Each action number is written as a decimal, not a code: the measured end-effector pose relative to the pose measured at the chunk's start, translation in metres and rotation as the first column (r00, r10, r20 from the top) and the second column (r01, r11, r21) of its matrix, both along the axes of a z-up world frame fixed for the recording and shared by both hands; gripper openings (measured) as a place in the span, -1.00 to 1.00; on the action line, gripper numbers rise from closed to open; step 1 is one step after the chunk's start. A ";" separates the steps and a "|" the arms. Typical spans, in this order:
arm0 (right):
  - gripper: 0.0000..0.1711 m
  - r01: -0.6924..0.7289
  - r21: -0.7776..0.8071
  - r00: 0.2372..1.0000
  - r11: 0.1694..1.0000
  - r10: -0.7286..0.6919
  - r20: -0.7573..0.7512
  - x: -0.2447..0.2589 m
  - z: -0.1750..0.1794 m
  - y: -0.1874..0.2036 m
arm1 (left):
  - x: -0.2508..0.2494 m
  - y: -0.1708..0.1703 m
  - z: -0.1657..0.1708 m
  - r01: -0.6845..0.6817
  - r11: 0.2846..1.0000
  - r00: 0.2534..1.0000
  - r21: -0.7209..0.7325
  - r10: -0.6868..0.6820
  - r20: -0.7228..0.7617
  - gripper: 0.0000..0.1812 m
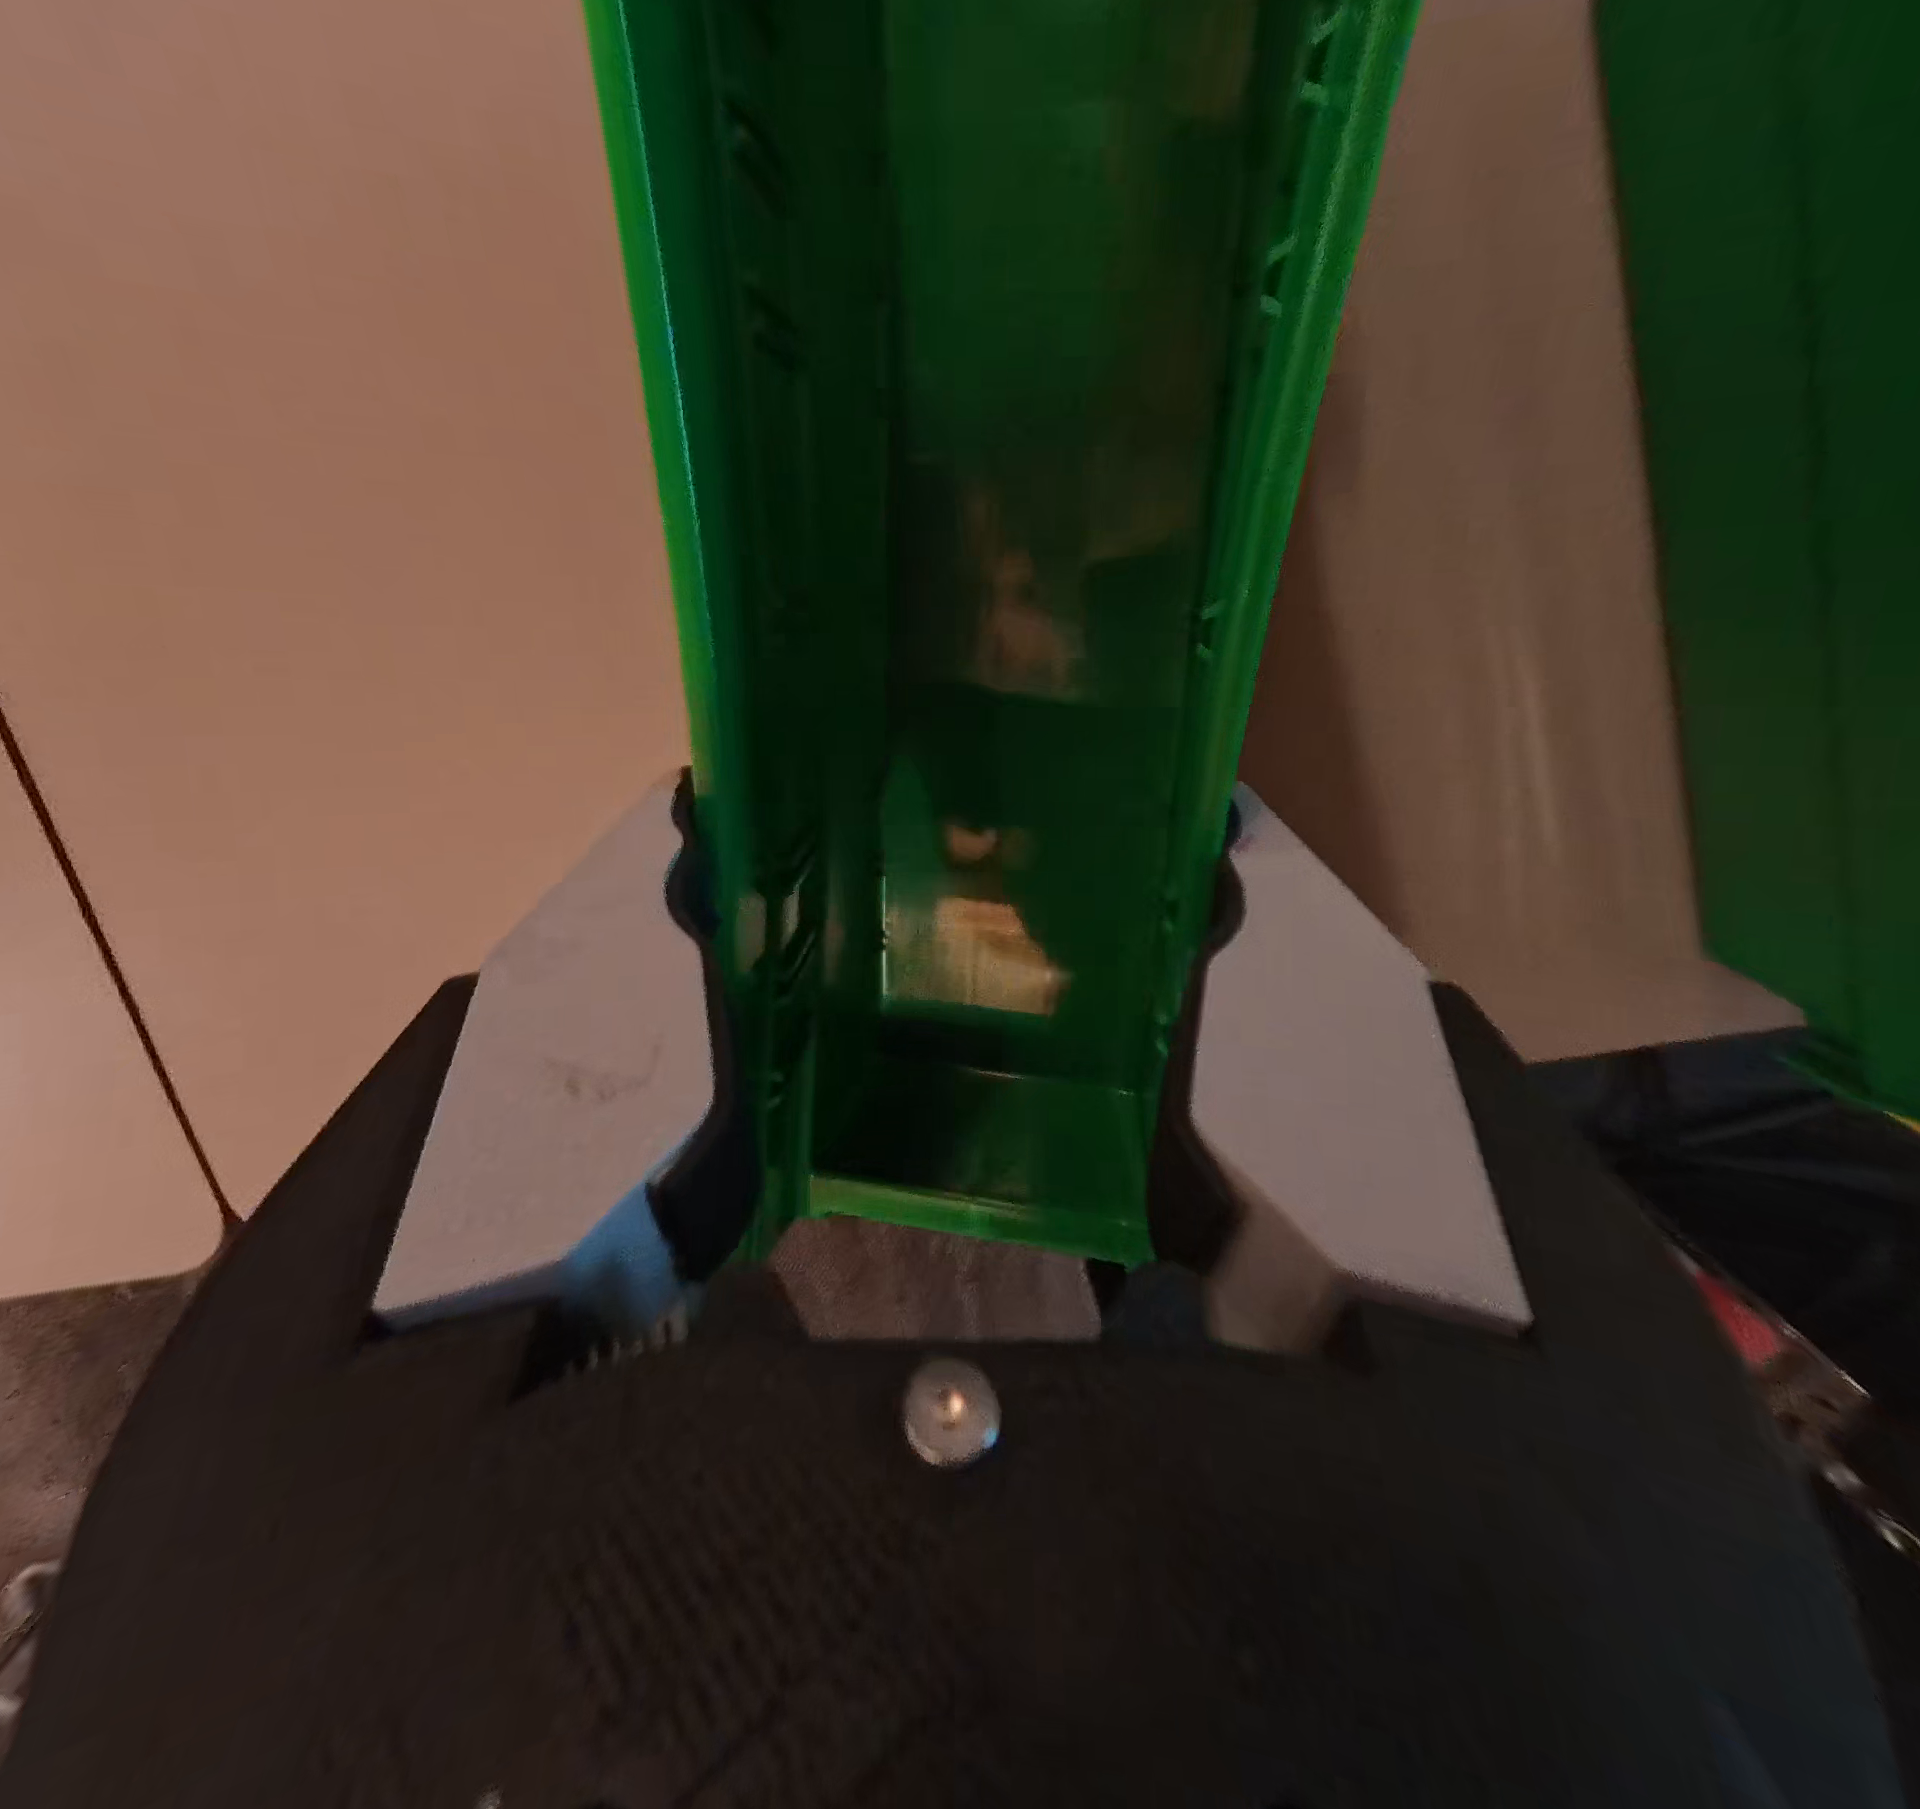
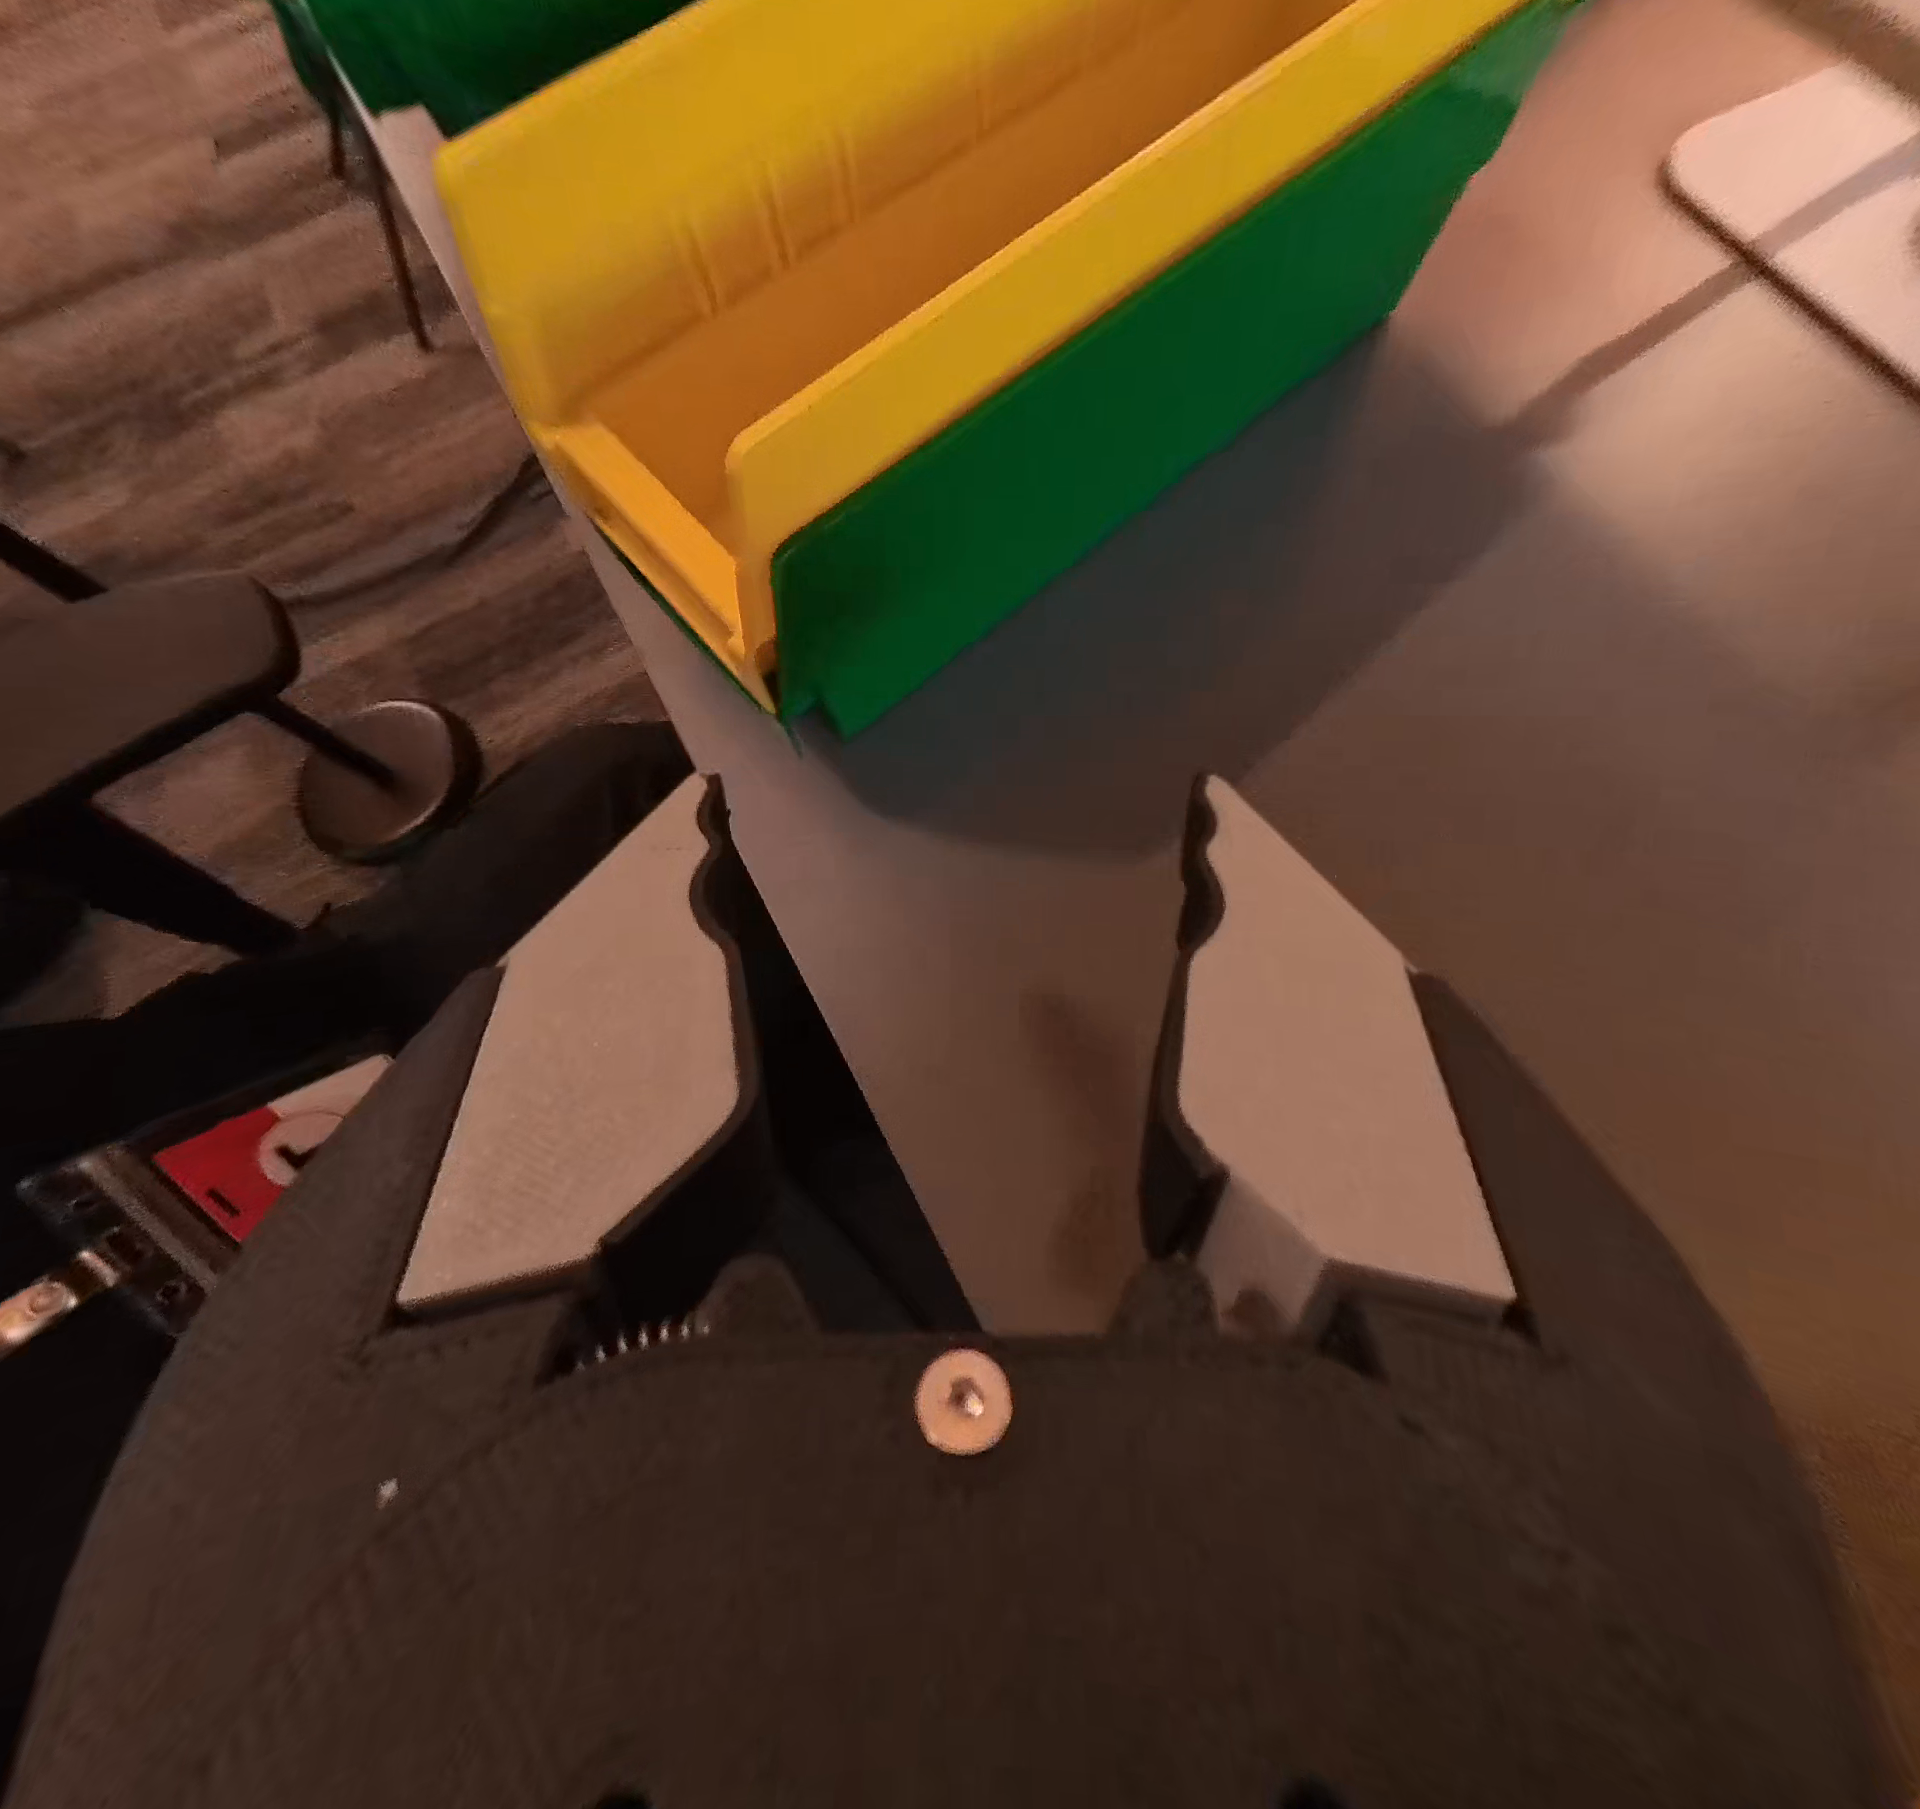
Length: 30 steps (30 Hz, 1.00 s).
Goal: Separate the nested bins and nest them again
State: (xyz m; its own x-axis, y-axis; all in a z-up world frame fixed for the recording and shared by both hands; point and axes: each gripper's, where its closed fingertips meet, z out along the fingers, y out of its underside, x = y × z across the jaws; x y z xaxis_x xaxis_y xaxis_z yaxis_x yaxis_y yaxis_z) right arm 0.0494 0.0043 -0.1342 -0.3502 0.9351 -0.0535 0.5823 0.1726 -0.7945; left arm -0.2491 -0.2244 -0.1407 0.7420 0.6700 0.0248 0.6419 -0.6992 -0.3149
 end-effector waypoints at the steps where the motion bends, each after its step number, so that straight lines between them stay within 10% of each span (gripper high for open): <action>1: -0.02 -0.009 -0.017 1.000 1.000 0.009 0.015 -0.005 -0.007 -0.005 | 0.001 0.003 0.007 -0.002 1.000 1.000 0.028 0.001 0.006 0.04; 6: -0.13 0.072 -0.045 0.997 0.996 -0.071 0.026 -0.030 -0.023 -0.011 | 0.016 0.025 0.053 -0.007 0.982 0.998 0.190 -0.005 0.059 0.11; 10: -0.65 0.052 -0.080 0.996 0.995 -0.046 0.072 -0.039 -0.039 -0.035 | 0.037 0.048 0.092 0.053 0.961 0.997 0.272 -0.068 0.047 0.10; 16: -0.06 -0.075 -0.056 0.992 0.996 0.080 0.094 -0.040 -0.053 -0.070 | 0.085 0.087 0.137 0.206 0.915 0.976 0.346 -0.218 -0.004 0.12; 30: -0.06 0.100 -0.073 0.994 0.992 -0.102 -0.028 -0.020 0.005 -0.009 | 0.144 0.158 0.142 0.365 0.897 0.930 0.248 -0.361 -0.061 0.07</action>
State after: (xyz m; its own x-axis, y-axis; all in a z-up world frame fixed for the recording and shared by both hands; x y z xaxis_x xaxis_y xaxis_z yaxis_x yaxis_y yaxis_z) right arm 0.0294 -0.0045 -0.1296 -0.2569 0.9599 -0.1120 0.5681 0.0562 -0.8211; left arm -0.1051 -0.0659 0.0015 0.9340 0.3268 0.1445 0.3529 -0.7797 -0.5173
